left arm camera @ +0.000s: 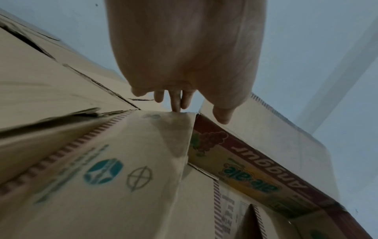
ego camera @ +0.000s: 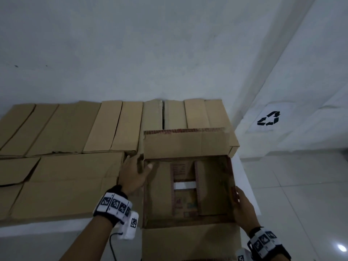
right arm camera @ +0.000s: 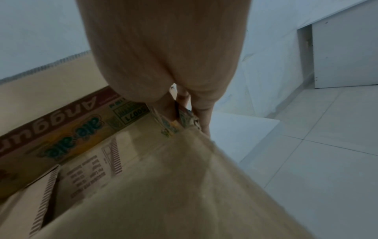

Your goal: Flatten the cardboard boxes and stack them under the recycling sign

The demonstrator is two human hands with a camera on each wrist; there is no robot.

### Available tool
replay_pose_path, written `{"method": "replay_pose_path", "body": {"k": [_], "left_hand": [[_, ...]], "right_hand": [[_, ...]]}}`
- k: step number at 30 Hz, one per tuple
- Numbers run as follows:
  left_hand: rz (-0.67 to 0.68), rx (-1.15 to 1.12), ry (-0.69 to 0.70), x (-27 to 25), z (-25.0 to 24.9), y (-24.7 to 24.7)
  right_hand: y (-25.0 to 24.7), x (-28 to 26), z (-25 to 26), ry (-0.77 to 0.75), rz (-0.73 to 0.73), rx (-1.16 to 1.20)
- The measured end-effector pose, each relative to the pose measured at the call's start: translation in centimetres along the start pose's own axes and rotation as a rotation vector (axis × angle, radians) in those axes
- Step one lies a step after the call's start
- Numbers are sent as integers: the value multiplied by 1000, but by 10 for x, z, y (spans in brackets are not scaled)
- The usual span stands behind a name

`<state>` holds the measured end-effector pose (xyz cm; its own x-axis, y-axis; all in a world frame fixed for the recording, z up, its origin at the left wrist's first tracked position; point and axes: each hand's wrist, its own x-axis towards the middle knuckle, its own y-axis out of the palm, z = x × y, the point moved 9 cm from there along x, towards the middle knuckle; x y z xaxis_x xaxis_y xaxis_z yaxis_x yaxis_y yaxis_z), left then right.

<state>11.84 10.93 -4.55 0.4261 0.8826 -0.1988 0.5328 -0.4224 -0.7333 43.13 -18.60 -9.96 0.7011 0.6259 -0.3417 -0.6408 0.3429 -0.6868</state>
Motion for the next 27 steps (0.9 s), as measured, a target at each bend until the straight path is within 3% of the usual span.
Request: {"method": "replay_pose_path", "body": {"k": [3,6,9,12,13,15,18,21,27], "left_hand": [[35,-80,8,6,-26,5],[-21,-240,16,2,-51,5],[-28,-406,4,-1,-58,7],[-58,-432,16,2,-49,6],[-64,-440,11,1,-48,5],[-72,-484,18,-4,-54,-2],[-53,-580,34,-9,-60,-7],[-44,-665,35,-13,-58,-11],[-56,-794,44,-23,-61,-30]], "right_hand": [[2,-5,-2,10,11,47],[2,-4,-2,24,-10,99],[-13,-6,14,-16,-205,48],[-32,-16,59,-154,-435,-55],[-29,-17,80,-226,-418,-68],[-3,-13,115,-339,-231,-15],[52,-6,145,-245,115,77],[96,-7,160,-150,280,12],[139,0,166,-41,269,274]]}}
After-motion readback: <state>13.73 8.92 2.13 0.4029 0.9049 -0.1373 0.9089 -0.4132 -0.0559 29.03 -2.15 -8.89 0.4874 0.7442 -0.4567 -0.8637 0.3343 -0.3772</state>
